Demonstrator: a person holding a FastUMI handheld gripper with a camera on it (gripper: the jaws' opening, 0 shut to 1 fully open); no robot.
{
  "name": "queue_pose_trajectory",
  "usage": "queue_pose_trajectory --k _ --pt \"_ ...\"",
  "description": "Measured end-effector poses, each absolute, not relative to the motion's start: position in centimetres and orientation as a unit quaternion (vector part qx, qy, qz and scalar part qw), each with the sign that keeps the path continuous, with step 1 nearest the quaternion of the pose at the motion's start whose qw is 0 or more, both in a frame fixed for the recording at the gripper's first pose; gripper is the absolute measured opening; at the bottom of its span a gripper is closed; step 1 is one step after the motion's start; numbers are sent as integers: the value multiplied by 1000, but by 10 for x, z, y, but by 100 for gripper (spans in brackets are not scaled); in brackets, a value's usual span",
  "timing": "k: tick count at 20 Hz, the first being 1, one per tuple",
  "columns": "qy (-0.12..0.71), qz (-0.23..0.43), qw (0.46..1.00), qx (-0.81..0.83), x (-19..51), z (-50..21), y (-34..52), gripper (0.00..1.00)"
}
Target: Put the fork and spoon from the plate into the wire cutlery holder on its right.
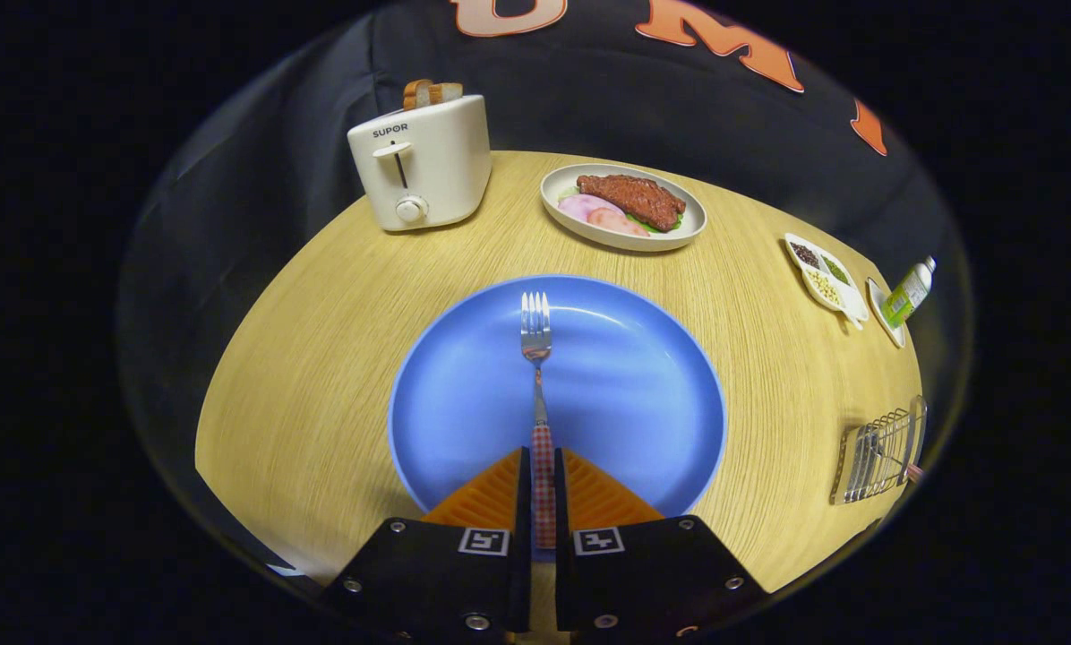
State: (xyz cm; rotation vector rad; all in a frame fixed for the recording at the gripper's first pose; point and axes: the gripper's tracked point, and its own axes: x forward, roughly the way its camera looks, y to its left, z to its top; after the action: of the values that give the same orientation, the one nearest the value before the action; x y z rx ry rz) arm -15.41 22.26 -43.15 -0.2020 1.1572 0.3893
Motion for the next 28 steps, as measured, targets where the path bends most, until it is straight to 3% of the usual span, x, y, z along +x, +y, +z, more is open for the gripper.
queue_pose_trajectory --k 5,9,16,28 --pt "545 203 807 -105 -157 -438 225 14" --pt "543 208 810 -80 -154 -430 223 8" --pt "520 202 827 -70 -134 -383 181 8" --pt "535 91 838 -65 -120 -320 -1 8"
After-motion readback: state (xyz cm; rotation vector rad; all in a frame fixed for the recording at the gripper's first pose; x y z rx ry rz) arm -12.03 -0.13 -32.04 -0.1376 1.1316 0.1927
